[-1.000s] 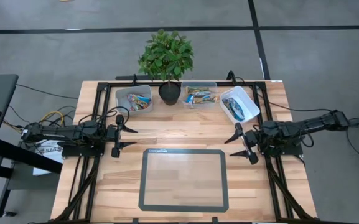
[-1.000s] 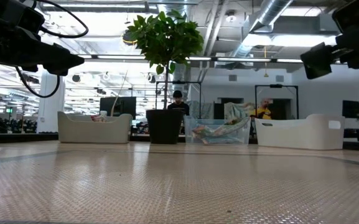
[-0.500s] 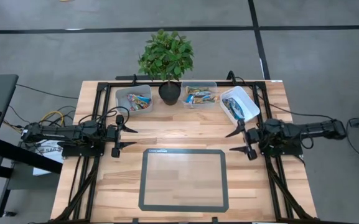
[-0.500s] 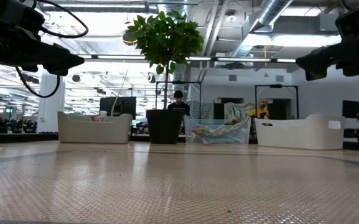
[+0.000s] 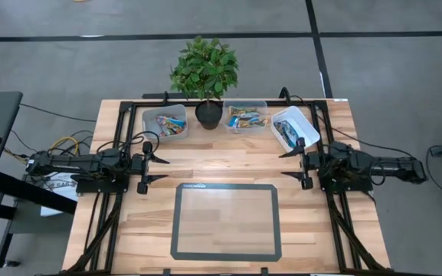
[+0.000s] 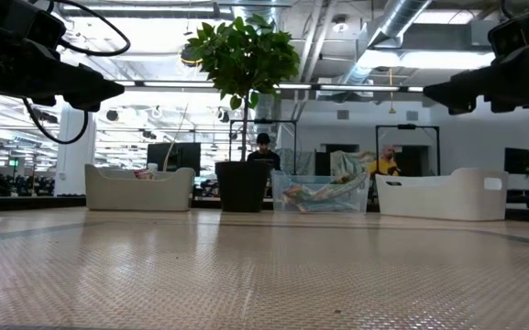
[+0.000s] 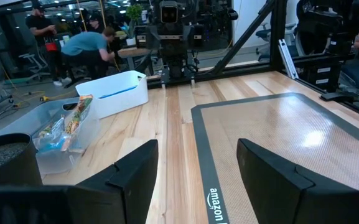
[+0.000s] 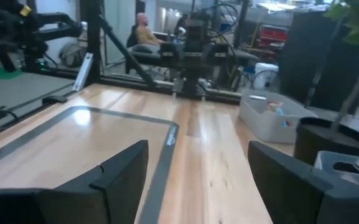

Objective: Pick and place Granola Bars by type
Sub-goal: Return to Home Position

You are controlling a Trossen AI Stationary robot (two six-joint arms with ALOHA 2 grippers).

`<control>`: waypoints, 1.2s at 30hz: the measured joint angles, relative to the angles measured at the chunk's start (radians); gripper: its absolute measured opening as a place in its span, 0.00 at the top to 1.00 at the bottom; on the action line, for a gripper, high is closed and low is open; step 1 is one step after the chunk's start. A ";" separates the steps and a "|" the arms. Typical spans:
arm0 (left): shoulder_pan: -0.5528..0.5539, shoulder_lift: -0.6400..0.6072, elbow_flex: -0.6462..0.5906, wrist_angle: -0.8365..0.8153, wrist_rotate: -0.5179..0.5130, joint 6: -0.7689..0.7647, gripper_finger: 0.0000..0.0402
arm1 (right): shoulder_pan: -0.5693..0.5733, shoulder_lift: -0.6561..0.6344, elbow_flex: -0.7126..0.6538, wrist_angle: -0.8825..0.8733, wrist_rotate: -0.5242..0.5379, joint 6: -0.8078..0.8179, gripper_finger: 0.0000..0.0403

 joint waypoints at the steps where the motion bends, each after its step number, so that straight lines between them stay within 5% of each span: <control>1: 0.000 0.000 0.000 0.000 0.000 0.000 0.47 | -0.008 0.002 0.000 -0.002 0.000 0.000 0.33; 36: 0.000 -0.008 0.000 0.000 0.000 0.000 0.47 | -0.023 0.002 -0.002 -0.002 0.001 0.007 0.33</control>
